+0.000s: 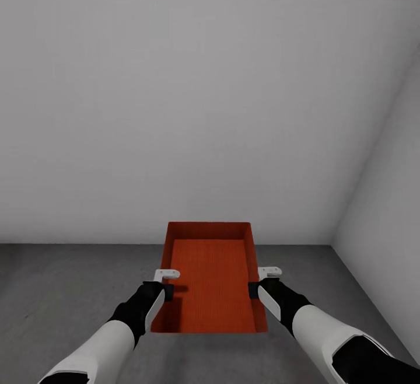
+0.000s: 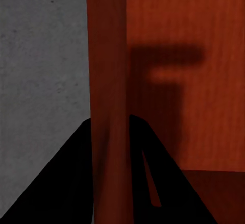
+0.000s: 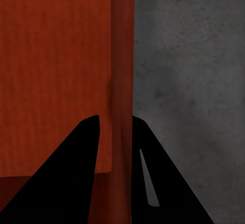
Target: Move the two storage containers from the living room to the garage. In the garage, place one container on the floor and stack the other container on top of it (either order is fine).
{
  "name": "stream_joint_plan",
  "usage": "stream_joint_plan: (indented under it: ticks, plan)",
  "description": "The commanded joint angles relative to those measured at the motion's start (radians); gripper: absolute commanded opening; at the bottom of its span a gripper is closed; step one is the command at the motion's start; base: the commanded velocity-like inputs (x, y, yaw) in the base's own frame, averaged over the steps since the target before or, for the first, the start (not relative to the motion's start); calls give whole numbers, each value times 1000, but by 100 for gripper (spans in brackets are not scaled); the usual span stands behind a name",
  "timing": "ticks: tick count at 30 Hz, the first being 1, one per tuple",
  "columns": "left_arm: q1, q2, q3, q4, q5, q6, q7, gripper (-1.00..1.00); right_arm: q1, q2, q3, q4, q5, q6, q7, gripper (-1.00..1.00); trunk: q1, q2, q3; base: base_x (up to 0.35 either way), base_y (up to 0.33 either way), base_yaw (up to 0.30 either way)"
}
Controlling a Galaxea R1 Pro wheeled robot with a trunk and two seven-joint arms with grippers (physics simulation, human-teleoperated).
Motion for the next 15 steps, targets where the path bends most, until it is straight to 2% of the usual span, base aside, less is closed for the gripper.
stream_joint_plan:
  ticks: [1, 8, 15]
  plan:
    - [0, 11, -17, 44, -13, 54, 6, -100, -2, -1, 37, -6, -19, 1, -8, -100, 1, -2, -2, 0, 0, 0]
    - [0, 10, -17, 44, -12, 56, 6, -100, -2, -1, 37, -6, -19, 1, -8, -100, 1, -2, -2, 0, 0, 0]
    - [0, 10, -15, 46, -12, 63, 6, -100, -2, -1, 37, -6, -19, 1, -8, -100, 28, -51, -24, 0, 0, 0]
